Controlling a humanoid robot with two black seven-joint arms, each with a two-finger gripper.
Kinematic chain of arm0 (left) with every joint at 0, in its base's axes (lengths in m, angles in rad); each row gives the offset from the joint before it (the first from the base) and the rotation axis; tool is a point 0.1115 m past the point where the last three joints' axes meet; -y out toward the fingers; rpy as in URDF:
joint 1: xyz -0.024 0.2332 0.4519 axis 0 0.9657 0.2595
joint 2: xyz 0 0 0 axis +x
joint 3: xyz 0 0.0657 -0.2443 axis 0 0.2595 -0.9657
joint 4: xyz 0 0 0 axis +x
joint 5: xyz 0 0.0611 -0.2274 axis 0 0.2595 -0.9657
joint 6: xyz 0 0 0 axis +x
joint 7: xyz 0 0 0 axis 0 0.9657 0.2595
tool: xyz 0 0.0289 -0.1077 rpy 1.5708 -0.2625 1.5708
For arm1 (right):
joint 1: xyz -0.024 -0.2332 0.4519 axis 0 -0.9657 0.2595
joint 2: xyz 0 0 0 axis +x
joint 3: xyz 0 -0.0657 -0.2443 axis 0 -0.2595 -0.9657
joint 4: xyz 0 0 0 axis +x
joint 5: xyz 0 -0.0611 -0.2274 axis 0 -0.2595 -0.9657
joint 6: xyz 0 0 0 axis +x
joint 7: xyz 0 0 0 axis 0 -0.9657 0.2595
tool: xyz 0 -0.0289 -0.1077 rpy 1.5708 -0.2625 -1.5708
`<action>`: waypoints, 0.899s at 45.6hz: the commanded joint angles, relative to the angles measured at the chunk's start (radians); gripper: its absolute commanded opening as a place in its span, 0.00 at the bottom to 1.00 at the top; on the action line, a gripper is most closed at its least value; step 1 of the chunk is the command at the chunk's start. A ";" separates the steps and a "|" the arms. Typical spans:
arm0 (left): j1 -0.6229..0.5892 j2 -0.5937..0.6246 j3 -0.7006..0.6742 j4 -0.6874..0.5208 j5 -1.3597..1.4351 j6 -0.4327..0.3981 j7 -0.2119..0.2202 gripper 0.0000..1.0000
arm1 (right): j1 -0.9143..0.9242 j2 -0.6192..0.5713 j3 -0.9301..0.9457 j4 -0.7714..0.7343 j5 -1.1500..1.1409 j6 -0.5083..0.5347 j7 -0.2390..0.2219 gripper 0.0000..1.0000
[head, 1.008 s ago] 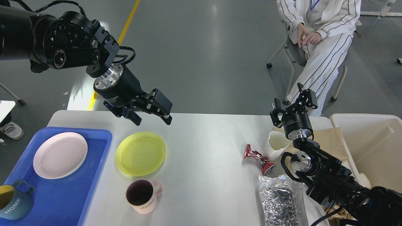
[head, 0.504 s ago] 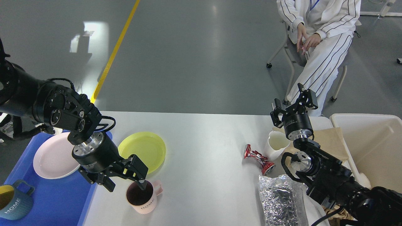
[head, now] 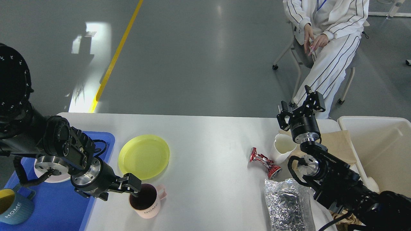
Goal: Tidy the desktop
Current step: 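Grasp the pink HOME mug by its rim with the left gripper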
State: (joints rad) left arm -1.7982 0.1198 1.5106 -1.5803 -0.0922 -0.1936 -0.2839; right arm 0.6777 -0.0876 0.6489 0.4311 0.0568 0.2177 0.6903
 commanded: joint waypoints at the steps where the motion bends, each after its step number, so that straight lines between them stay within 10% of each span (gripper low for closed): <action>1: 0.017 -0.014 -0.010 0.000 -0.009 0.029 0.012 0.96 | 0.000 0.002 0.000 0.000 0.000 0.000 0.000 1.00; 16: 0.094 -0.028 -0.039 0.003 -0.052 0.131 0.019 0.96 | 0.000 0.002 0.000 0.000 0.000 0.000 0.000 1.00; 28: 0.177 -0.046 -0.108 0.014 -0.112 0.255 0.121 0.92 | 0.000 0.002 0.000 0.000 0.000 0.000 0.000 1.00; 41: 0.220 -0.048 -0.122 0.052 -0.112 0.273 0.123 0.75 | 0.000 0.002 0.000 0.000 0.000 -0.001 0.000 1.00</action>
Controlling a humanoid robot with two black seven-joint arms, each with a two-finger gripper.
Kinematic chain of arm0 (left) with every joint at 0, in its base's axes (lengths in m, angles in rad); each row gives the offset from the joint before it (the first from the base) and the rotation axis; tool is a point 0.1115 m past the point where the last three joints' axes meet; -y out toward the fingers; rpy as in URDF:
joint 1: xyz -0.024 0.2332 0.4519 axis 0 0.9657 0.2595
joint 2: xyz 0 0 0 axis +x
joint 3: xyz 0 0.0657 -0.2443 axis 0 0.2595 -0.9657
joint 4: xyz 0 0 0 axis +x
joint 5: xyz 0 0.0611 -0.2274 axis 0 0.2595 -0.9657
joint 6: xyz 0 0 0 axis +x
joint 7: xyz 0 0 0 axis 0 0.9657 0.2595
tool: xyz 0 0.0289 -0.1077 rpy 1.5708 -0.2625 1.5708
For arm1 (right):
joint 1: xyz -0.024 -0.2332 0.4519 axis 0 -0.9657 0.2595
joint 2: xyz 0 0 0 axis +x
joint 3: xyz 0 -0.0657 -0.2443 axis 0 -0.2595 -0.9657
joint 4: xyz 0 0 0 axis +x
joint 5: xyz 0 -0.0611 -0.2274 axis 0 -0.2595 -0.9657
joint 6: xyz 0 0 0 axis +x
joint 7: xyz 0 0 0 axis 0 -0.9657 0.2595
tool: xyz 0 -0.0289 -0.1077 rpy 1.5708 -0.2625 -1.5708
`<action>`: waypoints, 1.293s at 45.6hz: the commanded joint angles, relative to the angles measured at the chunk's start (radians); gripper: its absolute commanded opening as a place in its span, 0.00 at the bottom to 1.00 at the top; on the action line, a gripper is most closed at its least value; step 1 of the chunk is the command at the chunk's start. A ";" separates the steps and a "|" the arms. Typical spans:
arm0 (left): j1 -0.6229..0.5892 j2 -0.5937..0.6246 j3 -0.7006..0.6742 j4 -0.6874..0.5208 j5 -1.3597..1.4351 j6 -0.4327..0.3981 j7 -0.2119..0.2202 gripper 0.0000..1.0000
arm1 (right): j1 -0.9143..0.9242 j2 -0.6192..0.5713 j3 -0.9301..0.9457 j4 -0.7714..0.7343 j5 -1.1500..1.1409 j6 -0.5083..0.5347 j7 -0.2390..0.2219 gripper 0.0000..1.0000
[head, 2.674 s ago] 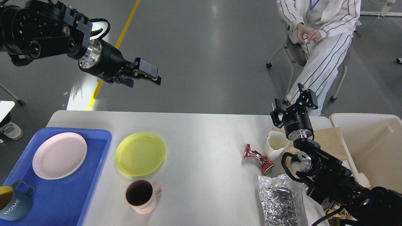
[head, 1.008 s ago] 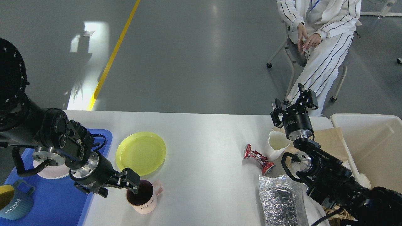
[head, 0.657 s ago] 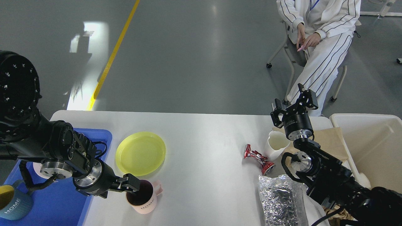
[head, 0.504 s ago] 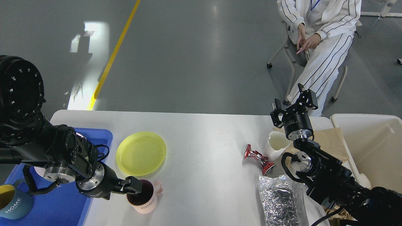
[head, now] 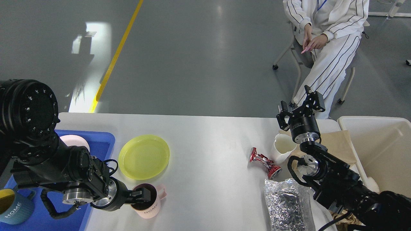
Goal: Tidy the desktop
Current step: 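Grasp the pink HOME mug by its rim with the left gripper, then lift the pink mug and lower it onto the blue tray corner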
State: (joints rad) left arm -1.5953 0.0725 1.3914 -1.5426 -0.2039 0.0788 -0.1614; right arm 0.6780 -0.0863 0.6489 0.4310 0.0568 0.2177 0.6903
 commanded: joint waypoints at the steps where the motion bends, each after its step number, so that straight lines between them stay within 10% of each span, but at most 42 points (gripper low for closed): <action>1: 0.021 0.000 -0.003 0.018 0.000 0.001 0.000 0.74 | 0.000 0.000 0.000 0.000 0.000 0.000 0.000 1.00; 16: 0.069 -0.002 -0.018 0.039 -0.002 0.039 0.000 0.52 | 0.000 0.000 0.000 0.000 0.000 0.000 0.000 1.00; 31: 0.077 -0.002 -0.018 0.042 0.003 0.044 -0.015 0.00 | 0.000 0.000 0.000 0.000 0.000 0.000 0.000 1.00; 59: 0.017 0.004 -0.006 -0.039 0.024 0.029 -0.101 0.00 | 0.000 0.000 0.000 -0.001 0.000 0.000 0.000 1.00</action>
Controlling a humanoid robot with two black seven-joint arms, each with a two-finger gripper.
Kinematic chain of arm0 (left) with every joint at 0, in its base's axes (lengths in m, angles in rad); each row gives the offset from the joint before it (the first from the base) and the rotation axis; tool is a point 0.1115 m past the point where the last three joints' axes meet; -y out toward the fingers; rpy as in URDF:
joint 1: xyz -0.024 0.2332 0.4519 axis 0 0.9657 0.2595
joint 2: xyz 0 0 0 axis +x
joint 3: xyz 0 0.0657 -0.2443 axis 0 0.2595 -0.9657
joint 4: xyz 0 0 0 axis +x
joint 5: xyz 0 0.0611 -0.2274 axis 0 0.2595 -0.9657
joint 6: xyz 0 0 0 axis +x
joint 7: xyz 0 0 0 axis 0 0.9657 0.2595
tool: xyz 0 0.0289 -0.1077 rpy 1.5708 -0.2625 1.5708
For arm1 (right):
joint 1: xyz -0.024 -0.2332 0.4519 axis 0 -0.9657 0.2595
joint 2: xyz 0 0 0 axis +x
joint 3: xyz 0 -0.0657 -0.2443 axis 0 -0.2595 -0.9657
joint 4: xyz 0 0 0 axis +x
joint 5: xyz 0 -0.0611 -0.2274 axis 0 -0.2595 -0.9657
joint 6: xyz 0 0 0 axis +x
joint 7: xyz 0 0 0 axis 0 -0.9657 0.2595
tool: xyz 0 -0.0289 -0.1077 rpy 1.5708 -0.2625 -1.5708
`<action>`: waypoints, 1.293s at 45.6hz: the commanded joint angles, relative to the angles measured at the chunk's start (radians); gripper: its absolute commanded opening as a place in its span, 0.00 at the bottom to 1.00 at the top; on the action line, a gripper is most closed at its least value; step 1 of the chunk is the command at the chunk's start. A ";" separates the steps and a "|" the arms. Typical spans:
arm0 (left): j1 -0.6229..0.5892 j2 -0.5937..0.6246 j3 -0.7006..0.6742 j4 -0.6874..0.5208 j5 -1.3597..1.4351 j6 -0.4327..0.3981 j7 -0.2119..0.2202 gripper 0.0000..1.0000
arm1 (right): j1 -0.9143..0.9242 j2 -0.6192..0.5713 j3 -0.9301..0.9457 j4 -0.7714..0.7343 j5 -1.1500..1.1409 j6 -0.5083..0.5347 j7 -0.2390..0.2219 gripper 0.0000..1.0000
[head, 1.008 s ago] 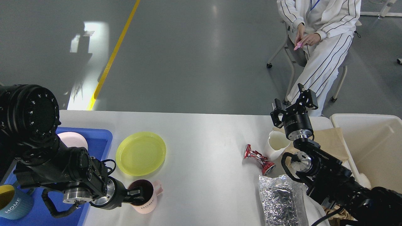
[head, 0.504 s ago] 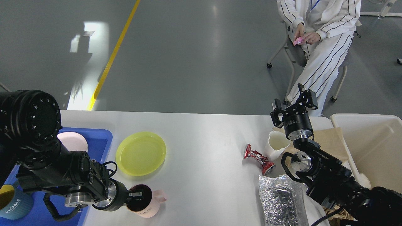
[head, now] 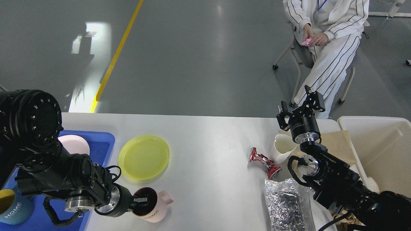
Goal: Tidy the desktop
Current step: 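Lift the pink mug and lower it onto the blue tray corner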
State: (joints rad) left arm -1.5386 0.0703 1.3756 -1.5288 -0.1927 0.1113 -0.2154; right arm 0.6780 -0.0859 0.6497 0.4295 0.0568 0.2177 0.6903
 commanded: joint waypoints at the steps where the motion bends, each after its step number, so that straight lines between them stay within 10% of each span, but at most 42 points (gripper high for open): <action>1: -0.055 0.008 0.010 -0.068 0.019 -0.007 -0.056 0.00 | 0.000 0.000 -0.001 0.000 0.000 0.000 0.000 1.00; 8: -0.195 0.043 0.052 -0.142 0.078 -0.140 -0.071 0.00 | 0.000 0.000 -0.001 0.000 0.000 0.000 0.000 1.00; 32: -0.896 0.338 0.129 -0.060 0.352 -1.062 -0.164 0.00 | 0.000 0.000 -0.001 0.000 0.000 0.000 0.000 1.00; 44: -1.071 0.381 0.129 0.019 0.411 -1.071 -0.164 0.00 | 0.000 0.000 -0.001 0.000 0.000 0.000 0.000 1.00; 59: -0.839 0.376 0.177 0.016 0.417 -1.071 -0.159 0.00 | 0.000 0.000 -0.001 0.000 0.000 0.000 0.000 1.00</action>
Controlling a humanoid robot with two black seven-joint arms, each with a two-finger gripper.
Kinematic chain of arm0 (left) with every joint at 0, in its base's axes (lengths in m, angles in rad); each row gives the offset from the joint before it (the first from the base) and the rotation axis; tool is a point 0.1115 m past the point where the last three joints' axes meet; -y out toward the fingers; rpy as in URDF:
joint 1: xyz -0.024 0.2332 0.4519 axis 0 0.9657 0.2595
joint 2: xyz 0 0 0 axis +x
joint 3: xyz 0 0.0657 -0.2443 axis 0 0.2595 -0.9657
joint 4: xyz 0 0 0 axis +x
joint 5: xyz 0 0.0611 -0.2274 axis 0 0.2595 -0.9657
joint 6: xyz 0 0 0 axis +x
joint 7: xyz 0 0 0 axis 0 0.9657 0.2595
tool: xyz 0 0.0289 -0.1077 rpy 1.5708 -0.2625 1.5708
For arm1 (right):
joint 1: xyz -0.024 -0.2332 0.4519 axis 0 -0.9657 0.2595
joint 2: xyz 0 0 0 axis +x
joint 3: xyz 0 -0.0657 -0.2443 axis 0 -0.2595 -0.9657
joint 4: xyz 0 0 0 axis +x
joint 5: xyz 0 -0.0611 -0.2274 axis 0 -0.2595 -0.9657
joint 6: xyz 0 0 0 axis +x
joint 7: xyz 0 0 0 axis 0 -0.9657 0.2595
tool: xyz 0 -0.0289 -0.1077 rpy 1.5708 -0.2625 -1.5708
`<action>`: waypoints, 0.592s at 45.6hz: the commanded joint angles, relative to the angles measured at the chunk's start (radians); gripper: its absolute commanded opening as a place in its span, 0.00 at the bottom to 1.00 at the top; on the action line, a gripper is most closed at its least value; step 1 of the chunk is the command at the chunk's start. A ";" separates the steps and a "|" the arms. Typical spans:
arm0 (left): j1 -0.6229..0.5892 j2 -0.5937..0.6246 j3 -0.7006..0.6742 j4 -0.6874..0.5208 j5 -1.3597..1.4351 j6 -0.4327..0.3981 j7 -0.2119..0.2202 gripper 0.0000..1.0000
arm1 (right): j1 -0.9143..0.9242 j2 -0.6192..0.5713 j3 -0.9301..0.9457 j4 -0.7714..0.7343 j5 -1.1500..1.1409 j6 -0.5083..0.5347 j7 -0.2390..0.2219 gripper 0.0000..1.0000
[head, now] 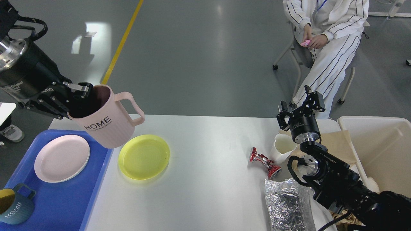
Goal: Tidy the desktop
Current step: 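Lift the pink mug and lower it onto the blue tray corner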
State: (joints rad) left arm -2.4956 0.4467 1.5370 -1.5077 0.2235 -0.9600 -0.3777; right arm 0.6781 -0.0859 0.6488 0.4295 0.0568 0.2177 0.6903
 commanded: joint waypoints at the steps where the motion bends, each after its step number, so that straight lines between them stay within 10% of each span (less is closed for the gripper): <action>1: 0.142 0.000 0.022 -0.006 0.000 0.000 0.003 0.00 | 0.000 0.000 0.000 0.000 0.000 0.000 0.000 1.00; 10: 0.316 -0.008 0.115 -0.029 0.000 0.084 -0.001 0.00 | 0.000 0.000 0.000 0.000 0.000 0.000 0.000 1.00; 27: 0.691 0.079 0.161 -0.043 -0.026 0.520 -0.003 0.00 | 0.000 0.000 0.000 0.000 0.000 0.000 0.000 1.00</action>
State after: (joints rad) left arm -1.8887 0.4867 1.7033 -1.5523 0.2075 -0.5690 -0.3812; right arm 0.6783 -0.0864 0.6491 0.4298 0.0566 0.2175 0.6903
